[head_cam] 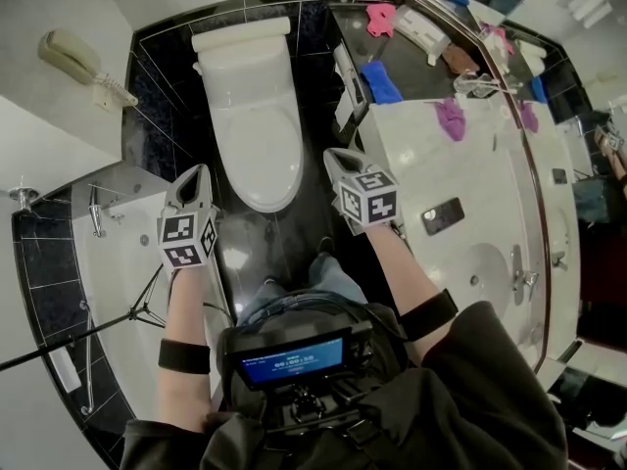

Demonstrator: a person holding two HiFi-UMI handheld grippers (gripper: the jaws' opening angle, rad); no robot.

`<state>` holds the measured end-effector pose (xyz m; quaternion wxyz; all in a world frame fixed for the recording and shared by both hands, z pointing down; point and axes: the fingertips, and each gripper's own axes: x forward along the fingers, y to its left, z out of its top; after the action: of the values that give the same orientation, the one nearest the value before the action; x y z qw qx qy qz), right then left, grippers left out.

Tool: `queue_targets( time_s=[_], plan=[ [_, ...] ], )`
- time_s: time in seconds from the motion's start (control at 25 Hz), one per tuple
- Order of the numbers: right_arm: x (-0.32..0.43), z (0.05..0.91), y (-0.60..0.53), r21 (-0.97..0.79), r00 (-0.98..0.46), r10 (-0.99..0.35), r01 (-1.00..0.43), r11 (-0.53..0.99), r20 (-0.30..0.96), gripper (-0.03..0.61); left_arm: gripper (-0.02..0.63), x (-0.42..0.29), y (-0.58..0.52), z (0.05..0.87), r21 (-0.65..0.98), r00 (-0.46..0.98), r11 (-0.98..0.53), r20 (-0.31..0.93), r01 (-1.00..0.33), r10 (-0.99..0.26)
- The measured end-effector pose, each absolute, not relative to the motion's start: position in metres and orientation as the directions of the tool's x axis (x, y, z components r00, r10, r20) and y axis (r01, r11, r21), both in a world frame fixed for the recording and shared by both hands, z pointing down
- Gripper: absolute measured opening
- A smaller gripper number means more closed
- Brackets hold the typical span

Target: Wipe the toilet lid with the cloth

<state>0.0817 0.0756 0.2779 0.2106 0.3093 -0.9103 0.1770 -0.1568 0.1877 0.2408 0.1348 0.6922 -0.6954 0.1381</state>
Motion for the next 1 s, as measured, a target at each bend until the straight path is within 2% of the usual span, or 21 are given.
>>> queue_targets(
  time_s=[1.0],
  plan=[
    [0.080, 0.279, 0.093, -0.193, -0.713, -0.491, -0.644, 0.740, 0.501, 0.015, 0.002, -0.165, 0.219, 0.238, -0.012, -0.023, 0.020, 0.377, -1.000, -0.926]
  ],
)
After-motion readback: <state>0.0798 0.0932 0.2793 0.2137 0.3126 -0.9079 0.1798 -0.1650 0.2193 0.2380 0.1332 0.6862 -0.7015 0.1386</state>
